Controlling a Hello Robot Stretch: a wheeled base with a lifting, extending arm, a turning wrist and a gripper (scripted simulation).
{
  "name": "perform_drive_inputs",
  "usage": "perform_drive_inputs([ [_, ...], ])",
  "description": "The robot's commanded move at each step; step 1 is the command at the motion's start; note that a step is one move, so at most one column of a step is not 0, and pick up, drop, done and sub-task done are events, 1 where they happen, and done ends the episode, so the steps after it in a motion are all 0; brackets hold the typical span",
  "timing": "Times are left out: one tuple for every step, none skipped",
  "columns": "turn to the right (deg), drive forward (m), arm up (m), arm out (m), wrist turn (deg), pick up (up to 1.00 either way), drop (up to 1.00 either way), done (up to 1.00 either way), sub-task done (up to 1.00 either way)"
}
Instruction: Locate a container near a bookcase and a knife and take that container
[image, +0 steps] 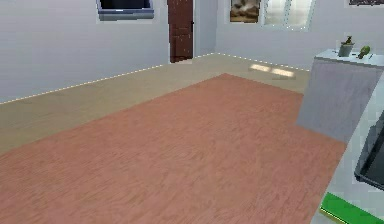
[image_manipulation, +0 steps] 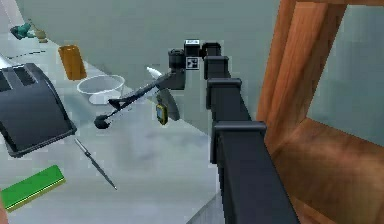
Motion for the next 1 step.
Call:
perform_drive_inputs([
  [0.0,0.00,0.00,0.00,45.0,0.00,0.00,0.00,0.00],
])
